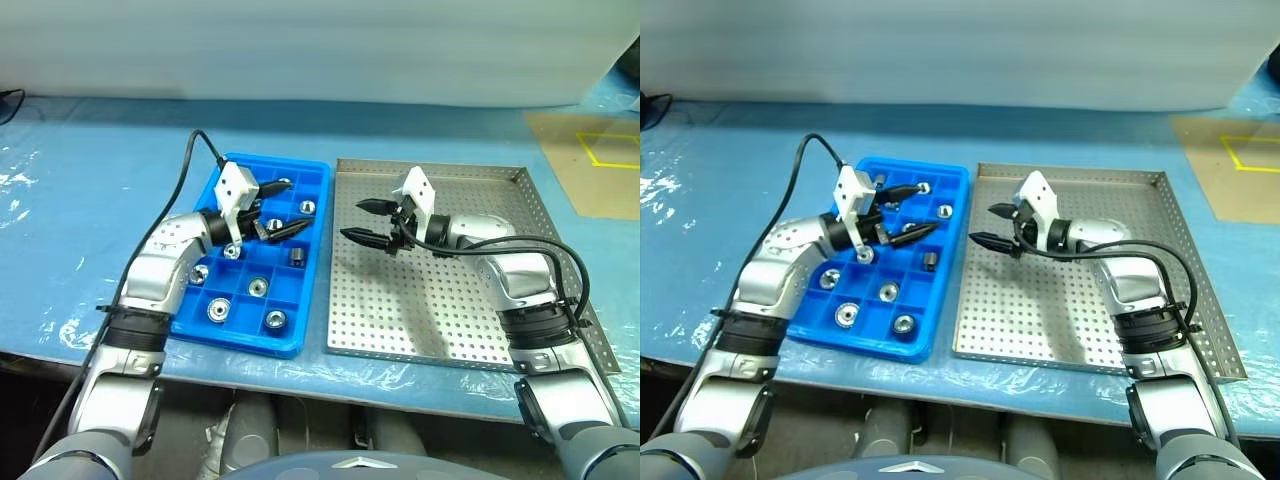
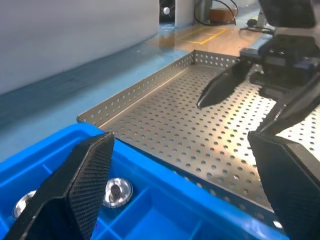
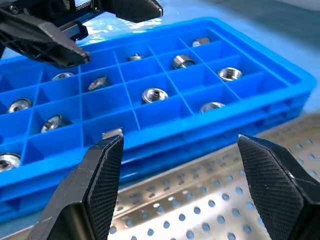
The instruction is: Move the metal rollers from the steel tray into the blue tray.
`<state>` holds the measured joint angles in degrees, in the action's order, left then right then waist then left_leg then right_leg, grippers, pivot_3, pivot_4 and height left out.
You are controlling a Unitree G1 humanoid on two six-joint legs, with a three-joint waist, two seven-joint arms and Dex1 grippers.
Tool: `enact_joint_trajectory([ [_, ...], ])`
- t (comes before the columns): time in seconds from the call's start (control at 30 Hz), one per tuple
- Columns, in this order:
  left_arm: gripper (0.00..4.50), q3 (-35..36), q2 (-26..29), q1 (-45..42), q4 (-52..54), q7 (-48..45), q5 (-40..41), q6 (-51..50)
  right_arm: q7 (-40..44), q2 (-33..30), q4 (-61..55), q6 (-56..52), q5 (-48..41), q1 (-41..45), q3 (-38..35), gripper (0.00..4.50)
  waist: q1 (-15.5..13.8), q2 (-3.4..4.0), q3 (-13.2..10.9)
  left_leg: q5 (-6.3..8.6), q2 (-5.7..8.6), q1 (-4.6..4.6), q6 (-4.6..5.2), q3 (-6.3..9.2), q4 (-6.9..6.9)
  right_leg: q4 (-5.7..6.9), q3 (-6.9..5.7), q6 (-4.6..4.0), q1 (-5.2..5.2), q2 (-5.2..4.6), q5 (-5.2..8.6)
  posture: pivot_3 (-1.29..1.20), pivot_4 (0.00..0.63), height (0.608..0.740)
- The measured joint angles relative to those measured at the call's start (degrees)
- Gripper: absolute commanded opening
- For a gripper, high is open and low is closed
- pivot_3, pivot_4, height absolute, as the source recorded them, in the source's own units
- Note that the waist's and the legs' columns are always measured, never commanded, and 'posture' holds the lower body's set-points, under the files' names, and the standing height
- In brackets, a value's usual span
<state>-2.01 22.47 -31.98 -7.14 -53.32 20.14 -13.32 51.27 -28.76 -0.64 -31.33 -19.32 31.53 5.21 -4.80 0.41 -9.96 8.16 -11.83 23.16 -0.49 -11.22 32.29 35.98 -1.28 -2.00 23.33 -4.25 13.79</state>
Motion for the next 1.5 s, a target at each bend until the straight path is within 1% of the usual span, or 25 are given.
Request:
enact_joint_trajectory([
  [0.17,4.49,0.0,-0.5,-0.5,-4.2,-0.6,-0.3,1.7,-2.7,0.8,-2.8,-0.7,-1.3,-1.5,-1.4,3.72,0.9,0.00,0.0,0.02,0.00,0.00,0.04,-0.01,0.00,-0.04,0.01,0.00,-0.01,0.01,0.00,-0.13,0.150,0.740],
  [0.3,4.49,-0.3,0.2,-0.5,-6.6,-2.3,-1.3,3.2,-4.0,0.9,-3.6,-1.1,-1.3,-3.3,-1.8,3.72,1.0,0.00,0.0,0.05,-0.02,0.00,0.09,-0.02,0.01,-0.04,0.00,0.00,-0.01,0.01,0.00,-0.14,0.150,0.740],
  [0.53,4.49,-0.2,1.5,-0.5,-6.6,-4.1,-1.3,3.7,-5.1,0.9,-4.7,-1.3,-1.4,-3.9,-1.8,3.72,1.0,0.00,0.0,0.05,-0.03,0.00,0.09,-0.03,0.00,-0.04,0.01,0.00,-0.02,-0.01,0.00,-0.12,0.150,0.740],
  [1.03,4.49,0.2,4.0,1.5,-4.7,-3.9,-1.2,3.5,-5.4,1.3,-4.6,-1.3,-1.4,-3.8,-1.8,3.72,0.9,0.00,0.0,0.05,-0.03,0.00,0.08,-0.02,-0.03,-0.07,0.01,0.00,-0.01,-0.02,0.00,-0.09,0.150,0.740],
  [1.5,4.49,0.2,4.4,1.6,-3.9,-3.6,-1.3,3.4,-6.1,1.9,-4.6,-1.5,-1.5,-3.9,-1.8,3.72,0.9,0.00,0.0,0.05,-0.03,0.00,0.07,-0.02,-0.05,-0.09,0.00,0.00,-0.01,-0.02,0.00,-0.09,0.150,0.740],
])
